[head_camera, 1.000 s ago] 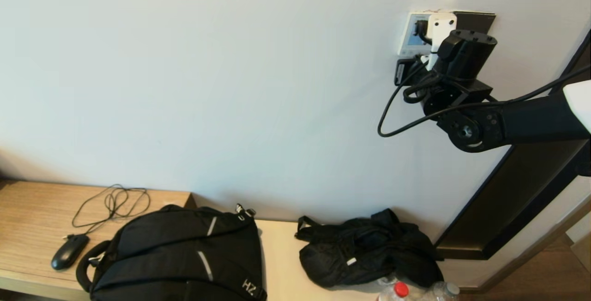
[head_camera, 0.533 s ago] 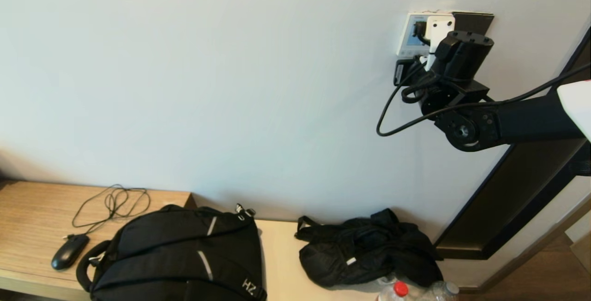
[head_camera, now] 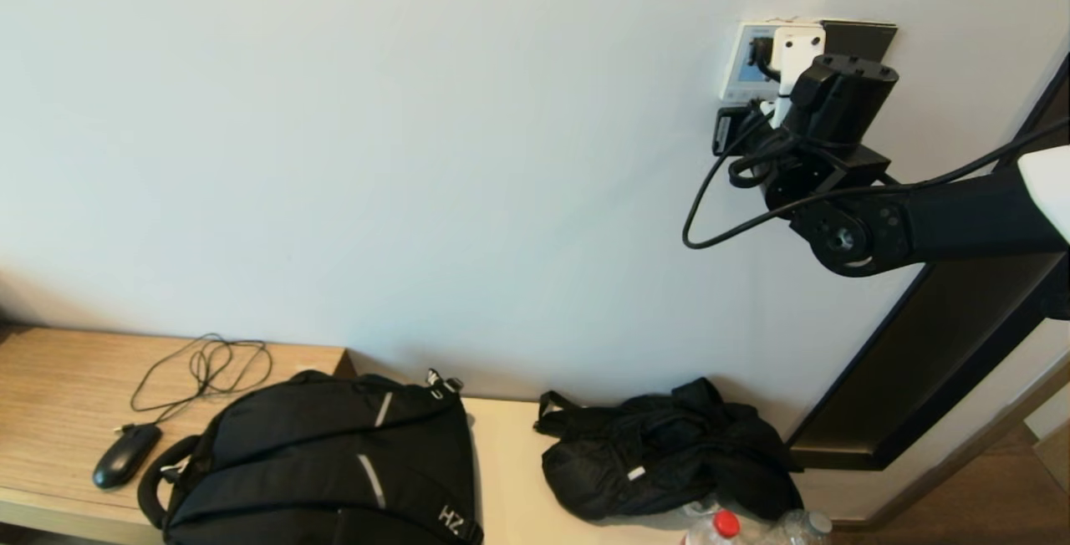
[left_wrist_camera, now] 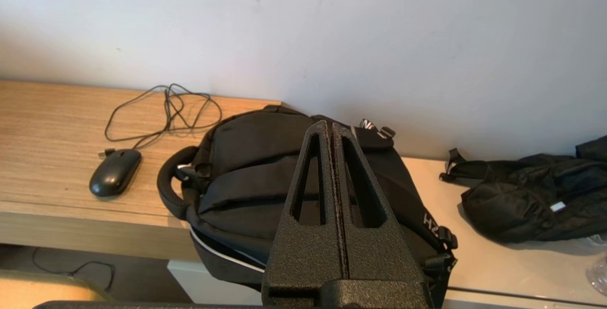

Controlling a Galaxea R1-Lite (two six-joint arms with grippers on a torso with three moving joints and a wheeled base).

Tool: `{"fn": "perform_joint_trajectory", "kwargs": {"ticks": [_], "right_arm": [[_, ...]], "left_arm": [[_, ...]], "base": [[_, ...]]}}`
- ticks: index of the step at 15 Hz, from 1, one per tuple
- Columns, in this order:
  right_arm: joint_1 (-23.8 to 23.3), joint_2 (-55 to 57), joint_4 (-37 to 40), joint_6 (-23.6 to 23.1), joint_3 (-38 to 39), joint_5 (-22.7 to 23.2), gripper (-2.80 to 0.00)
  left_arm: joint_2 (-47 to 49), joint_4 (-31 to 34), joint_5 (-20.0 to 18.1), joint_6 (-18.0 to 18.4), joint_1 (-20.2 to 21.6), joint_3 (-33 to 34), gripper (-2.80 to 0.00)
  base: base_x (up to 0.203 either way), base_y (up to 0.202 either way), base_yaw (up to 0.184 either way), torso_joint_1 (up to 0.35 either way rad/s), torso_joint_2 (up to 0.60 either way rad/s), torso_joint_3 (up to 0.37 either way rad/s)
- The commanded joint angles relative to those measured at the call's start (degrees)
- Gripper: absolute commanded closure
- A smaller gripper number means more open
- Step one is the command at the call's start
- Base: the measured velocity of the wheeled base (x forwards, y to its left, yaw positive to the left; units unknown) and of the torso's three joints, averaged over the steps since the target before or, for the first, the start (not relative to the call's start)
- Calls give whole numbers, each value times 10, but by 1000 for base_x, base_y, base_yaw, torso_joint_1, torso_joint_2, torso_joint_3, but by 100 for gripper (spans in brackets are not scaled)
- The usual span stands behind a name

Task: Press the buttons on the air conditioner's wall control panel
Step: Press the temperature decrease button

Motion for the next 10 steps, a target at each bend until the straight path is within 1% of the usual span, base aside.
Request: {"fn": "perform_joint_trajectory", "kwargs": {"ticks": [1,3,10], "right_arm": [[8,-23,-13,-2,15,0,0],[13,-30,-29,-15,20,0,0],[13,-45,-26,-16,29,1,0]], "left_arm": [[0,0,0,0,0,0,0],[0,0,0,0,0,0,0],[0,0,0,0,0,0,0]], "base": [[0,0,0,0,0,0],[0,0,0,0,0,0],[0,0,0,0,0,0]]}}
